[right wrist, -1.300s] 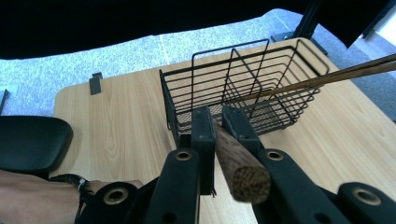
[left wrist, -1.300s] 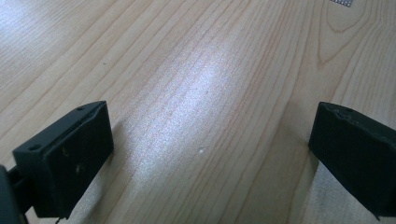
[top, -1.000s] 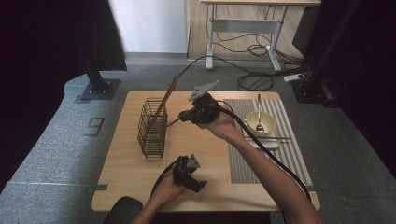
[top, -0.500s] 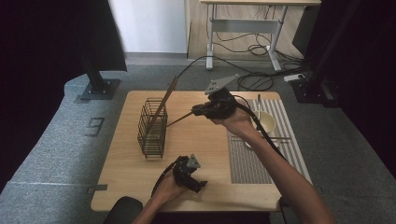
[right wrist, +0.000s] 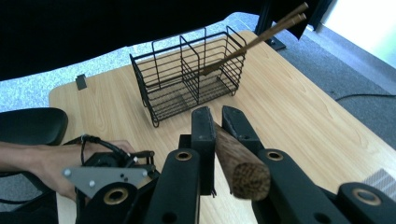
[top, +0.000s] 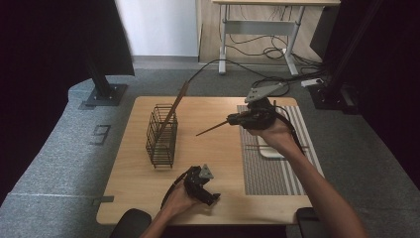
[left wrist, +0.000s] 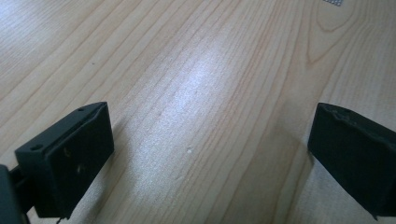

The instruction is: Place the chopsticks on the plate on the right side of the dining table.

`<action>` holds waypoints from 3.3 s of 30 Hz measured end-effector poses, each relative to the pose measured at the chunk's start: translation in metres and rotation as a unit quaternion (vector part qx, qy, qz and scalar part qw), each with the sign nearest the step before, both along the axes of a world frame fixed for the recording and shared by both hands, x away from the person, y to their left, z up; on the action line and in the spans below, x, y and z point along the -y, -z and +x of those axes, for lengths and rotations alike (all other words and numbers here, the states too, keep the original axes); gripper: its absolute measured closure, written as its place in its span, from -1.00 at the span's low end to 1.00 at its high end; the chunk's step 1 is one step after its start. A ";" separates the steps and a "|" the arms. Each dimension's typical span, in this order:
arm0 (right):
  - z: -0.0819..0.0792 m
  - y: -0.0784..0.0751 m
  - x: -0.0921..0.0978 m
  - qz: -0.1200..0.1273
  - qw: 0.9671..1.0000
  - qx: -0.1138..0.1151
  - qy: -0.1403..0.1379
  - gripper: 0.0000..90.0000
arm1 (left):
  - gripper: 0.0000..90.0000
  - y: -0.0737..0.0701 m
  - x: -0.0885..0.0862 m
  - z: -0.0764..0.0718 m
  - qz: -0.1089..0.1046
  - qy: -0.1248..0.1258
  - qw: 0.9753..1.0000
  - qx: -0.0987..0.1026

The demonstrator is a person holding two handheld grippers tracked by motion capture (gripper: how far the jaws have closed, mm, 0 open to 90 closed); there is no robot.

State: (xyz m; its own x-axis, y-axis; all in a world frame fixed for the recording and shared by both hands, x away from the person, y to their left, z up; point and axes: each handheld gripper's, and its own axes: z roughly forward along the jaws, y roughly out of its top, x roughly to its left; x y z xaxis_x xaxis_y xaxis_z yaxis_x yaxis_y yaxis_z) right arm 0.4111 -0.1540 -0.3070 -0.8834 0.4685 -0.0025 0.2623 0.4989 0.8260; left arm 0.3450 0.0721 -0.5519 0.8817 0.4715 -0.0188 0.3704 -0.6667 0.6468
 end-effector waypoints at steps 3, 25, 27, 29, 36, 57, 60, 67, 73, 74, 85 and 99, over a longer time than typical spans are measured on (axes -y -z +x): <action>-0.002 0.004 0.010 -0.001 1.000 -0.003 0.005 0.84 | -0.95 -0.003 -0.001 0.000 -0.002 0.003 1.000 0.003; -0.029 0.042 0.048 -0.010 0.999 -0.032 0.006 0.84 | -0.59 -0.033 -0.030 0.005 -0.044 -0.001 0.998 0.048; -0.034 0.048 0.048 -0.012 0.999 -0.036 -0.001 0.84 | -0.56 -0.036 -0.032 0.004 -0.049 0.004 0.997 0.053; -0.037 0.053 0.048 -0.011 0.999 -0.040 -0.006 0.84 | -0.54 -0.037 -0.032 0.004 -0.052 0.009 0.997 0.056; -0.048 0.068 0.041 -0.012 0.998 -0.055 -0.027 0.84 | -0.44 -0.041 -0.032 0.003 -0.071 0.020 0.996 0.056; -0.057 0.084 0.012 -0.010 0.994 -0.082 -0.077 0.84 | 0.40 -0.045 -0.026 -0.006 -0.112 0.071 0.988 0.084; -0.056 0.084 0.012 -0.006 0.993 -0.086 -0.079 0.84 | 0.57 -0.045 -0.025 -0.007 -0.116 0.079 0.986 0.088; -0.055 0.084 0.011 -0.001 0.992 -0.093 -0.082 0.83 | 0.83 -0.044 -0.025 -0.008 -0.115 0.091 0.984 0.098; -0.055 0.081 0.011 -0.002 0.994 -0.081 -0.074 0.73 | 0.89 -0.045 -0.021 -0.012 -0.113 0.111 0.982 0.104; -0.055 0.080 0.011 -0.005 0.995 -0.075 -0.070 0.68 | 0.89 -0.045 -0.020 -0.012 -0.113 0.112 0.982 0.102; -0.058 0.076 -0.009 -0.048 0.999 0.012 -0.015 -0.15 | 0.89 -0.042 -0.018 -0.011 -0.100 0.116 0.984 0.088; -0.054 0.088 0.016 -0.070 0.995 0.041 0.056 -0.25 | 0.89 -0.044 -0.027 -0.008 -0.135 0.112 0.981 0.081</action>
State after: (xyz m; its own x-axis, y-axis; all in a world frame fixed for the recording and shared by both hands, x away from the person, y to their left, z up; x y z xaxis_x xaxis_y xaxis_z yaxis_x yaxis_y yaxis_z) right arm 0.3572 -0.1703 -0.3952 -0.8202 0.5537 -0.1439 0.2575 0.5819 0.7714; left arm 0.3369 0.0988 -0.5080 0.9644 0.2626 0.0321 0.1125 -0.5168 0.8487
